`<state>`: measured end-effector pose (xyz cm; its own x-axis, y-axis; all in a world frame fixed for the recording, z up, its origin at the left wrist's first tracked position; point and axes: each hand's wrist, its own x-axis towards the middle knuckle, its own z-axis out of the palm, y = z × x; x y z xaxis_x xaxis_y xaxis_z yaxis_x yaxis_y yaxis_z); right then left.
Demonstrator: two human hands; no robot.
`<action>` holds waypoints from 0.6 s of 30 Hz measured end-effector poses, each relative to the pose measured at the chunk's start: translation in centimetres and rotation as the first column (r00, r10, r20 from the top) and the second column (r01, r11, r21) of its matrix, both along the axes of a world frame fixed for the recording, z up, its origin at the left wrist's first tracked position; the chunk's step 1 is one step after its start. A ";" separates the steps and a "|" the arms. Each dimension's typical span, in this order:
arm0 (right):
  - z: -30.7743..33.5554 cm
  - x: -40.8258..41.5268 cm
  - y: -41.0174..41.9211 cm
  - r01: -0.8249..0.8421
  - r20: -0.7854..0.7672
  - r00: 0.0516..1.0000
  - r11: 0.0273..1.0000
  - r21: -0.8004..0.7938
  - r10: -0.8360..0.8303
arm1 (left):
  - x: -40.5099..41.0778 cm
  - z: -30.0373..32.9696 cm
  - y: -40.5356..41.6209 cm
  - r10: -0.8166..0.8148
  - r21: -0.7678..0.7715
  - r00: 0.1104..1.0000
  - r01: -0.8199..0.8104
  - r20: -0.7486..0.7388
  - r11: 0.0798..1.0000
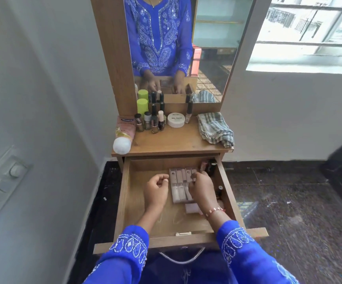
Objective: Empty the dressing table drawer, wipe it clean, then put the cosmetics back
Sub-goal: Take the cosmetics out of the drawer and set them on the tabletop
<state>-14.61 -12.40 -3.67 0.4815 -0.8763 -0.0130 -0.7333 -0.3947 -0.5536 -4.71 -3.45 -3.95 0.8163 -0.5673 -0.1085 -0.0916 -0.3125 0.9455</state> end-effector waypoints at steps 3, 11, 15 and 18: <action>-0.3 -0.5 -0.1 0.023 -0.185 0.983 0.999 0.030 -0.017 | -0.1 -0.3 0.2 -0.045 0.076 0.999 0.044 0.010 0.996; -0.9 -0.7 -0.2 -0.012 -0.293 0.955 0.992 0.125 0.049 | -1.2 -1.1 0.7 -0.274 0.340 0.960 0.236 0.066 0.910; -0.9 -0.6 0.1 -0.089 -0.277 0.953 0.989 0.118 0.119 | -0.8 -1.1 0.6 -0.216 0.370 0.976 0.210 -0.026 0.905; -0.9 -0.2 0.5 -0.068 -0.207 0.973 0.983 0.173 0.104 | -0.2 -1.2 0.7 -0.154 0.376 0.985 0.174 -0.084 0.910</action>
